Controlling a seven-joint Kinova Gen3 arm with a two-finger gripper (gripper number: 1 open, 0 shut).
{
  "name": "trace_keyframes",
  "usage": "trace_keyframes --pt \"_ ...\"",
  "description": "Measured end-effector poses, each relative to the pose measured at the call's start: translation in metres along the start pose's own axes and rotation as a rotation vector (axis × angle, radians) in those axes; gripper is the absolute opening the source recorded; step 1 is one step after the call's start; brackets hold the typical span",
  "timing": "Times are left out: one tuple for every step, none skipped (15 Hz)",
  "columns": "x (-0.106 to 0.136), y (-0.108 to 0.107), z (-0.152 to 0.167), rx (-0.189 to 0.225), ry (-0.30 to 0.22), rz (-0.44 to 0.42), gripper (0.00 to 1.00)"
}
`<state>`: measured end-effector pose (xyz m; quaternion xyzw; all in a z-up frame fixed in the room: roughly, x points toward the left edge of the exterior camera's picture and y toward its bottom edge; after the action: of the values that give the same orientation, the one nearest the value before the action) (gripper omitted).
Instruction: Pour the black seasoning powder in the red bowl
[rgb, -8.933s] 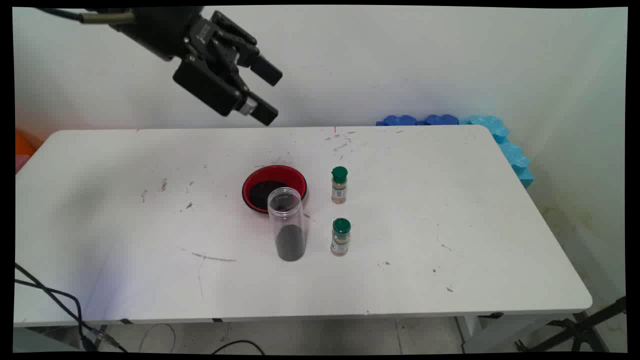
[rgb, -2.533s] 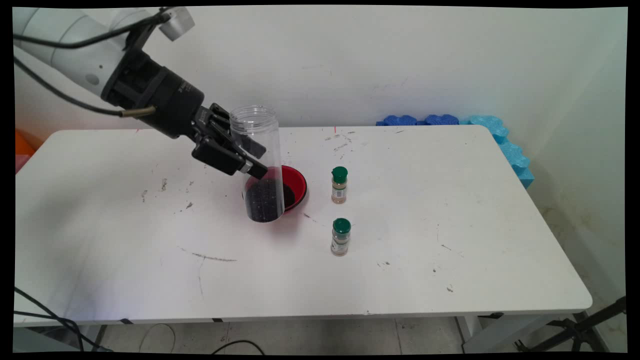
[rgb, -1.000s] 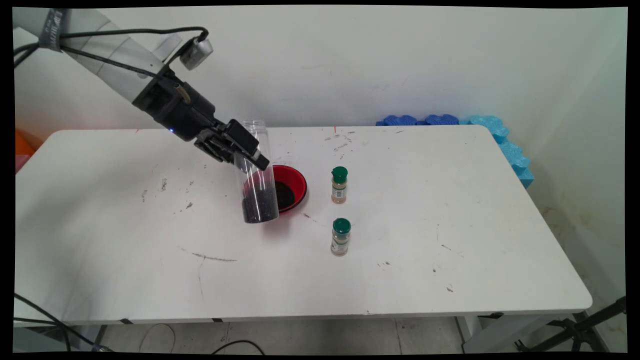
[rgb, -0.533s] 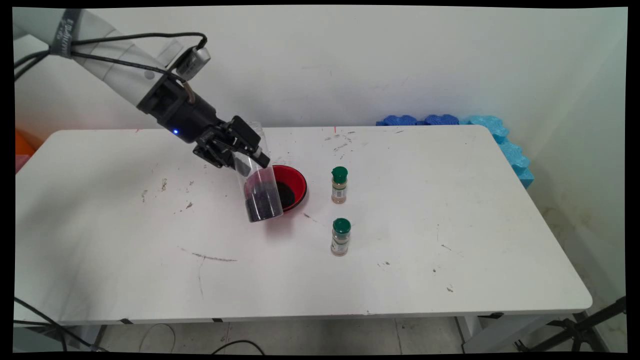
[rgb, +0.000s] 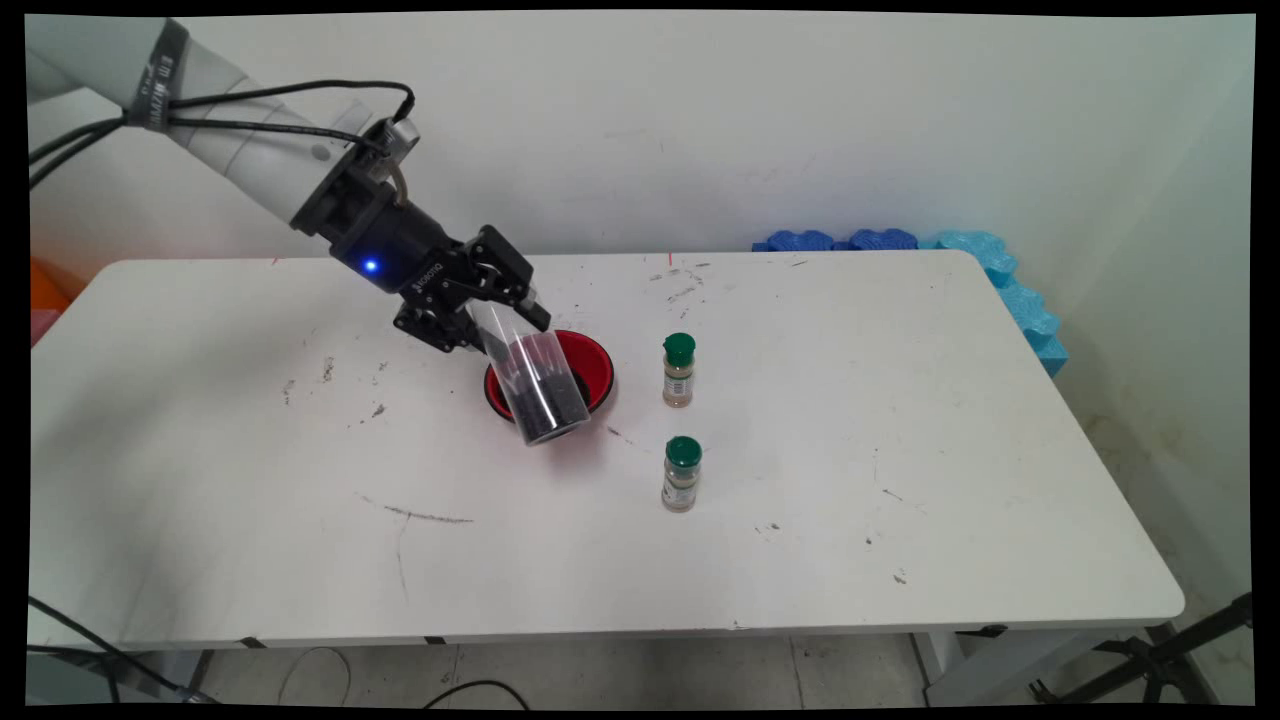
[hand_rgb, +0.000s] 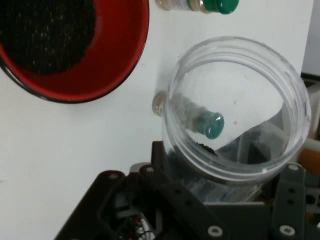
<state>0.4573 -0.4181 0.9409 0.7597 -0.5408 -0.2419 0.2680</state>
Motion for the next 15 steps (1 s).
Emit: trace_keyframes --pt "0.001 -0.001 0.001 -0.004 -0.001 -0.033 0.0" --pt "0.001 -0.002 0.003 -0.008 -0.002 -0.072 0.0" --pt "0.002 -0.004 0.004 -0.012 -0.002 -0.117 0.0" --pt "0.002 -0.005 0.004 -0.014 -0.003 -0.143 0.0" --pt "0.002 -0.006 0.005 -0.018 -0.004 -0.185 0.0" --pt "0.002 -0.006 0.006 -0.021 -0.005 -0.213 0.0" --pt "0.002 -0.007 0.007 -0.027 -0.007 -0.255 0.0" --pt "0.003 -0.008 0.008 -0.035 -0.008 -0.303 0.0" --pt "0.003 -0.008 0.009 -0.045 -0.01 -0.351 0.0" --pt "0.003 -0.008 0.009 -0.054 -0.011 -0.391 0.0" --pt "0.004 -0.008 0.01 -0.063 -0.012 -0.429 0.0" --pt "0.004 -0.008 0.011 -0.075 -0.014 -0.477 0.0" --pt "0.004 -0.009 0.011 -0.083 -0.015 -0.511 0.0" --pt "0.004 -0.009 0.012 -0.092 -0.017 -0.549 0.0" --pt "0.005 -0.01 0.013 -0.102 -0.018 -0.587 0.0"
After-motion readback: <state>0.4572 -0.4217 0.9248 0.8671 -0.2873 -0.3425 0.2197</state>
